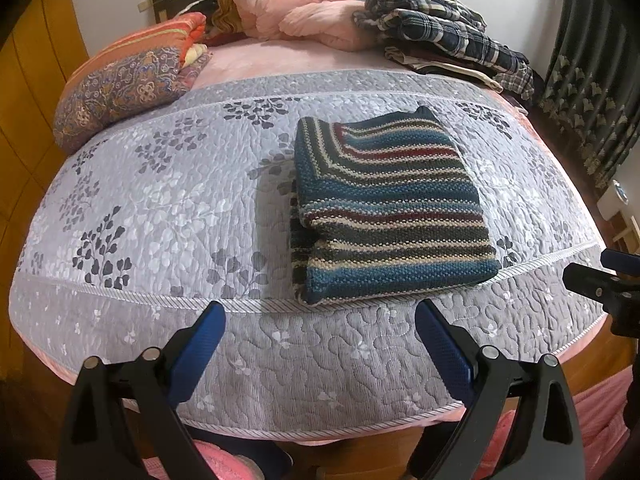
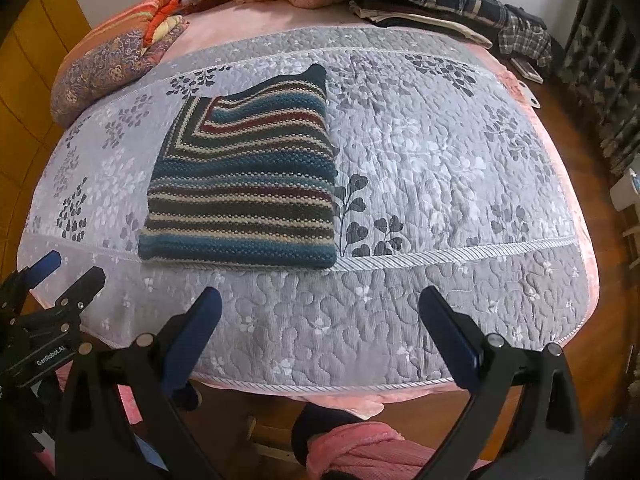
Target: Fold small clothes
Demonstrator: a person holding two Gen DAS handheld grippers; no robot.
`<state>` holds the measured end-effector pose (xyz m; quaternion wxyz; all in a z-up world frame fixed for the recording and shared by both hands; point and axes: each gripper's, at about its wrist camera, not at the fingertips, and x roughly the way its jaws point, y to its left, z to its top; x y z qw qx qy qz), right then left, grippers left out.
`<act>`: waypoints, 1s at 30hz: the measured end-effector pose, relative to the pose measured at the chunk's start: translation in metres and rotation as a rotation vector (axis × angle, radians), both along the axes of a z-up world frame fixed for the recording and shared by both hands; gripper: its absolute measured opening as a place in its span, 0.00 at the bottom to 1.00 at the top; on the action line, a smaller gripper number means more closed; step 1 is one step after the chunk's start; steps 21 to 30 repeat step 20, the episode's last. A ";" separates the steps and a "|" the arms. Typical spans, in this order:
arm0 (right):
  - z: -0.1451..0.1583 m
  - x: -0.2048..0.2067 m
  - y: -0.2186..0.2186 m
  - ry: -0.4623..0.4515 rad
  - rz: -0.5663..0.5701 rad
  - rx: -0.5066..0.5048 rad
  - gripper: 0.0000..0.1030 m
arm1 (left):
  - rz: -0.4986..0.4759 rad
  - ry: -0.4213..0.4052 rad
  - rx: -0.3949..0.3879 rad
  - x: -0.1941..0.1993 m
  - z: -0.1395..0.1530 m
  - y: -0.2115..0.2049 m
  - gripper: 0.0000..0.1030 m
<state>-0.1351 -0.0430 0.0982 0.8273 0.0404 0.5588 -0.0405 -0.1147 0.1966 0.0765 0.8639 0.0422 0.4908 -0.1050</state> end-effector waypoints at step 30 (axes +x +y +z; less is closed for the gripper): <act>-0.001 0.001 0.001 0.000 0.007 -0.034 0.96 | 0.007 -0.007 0.000 0.002 0.000 0.002 0.93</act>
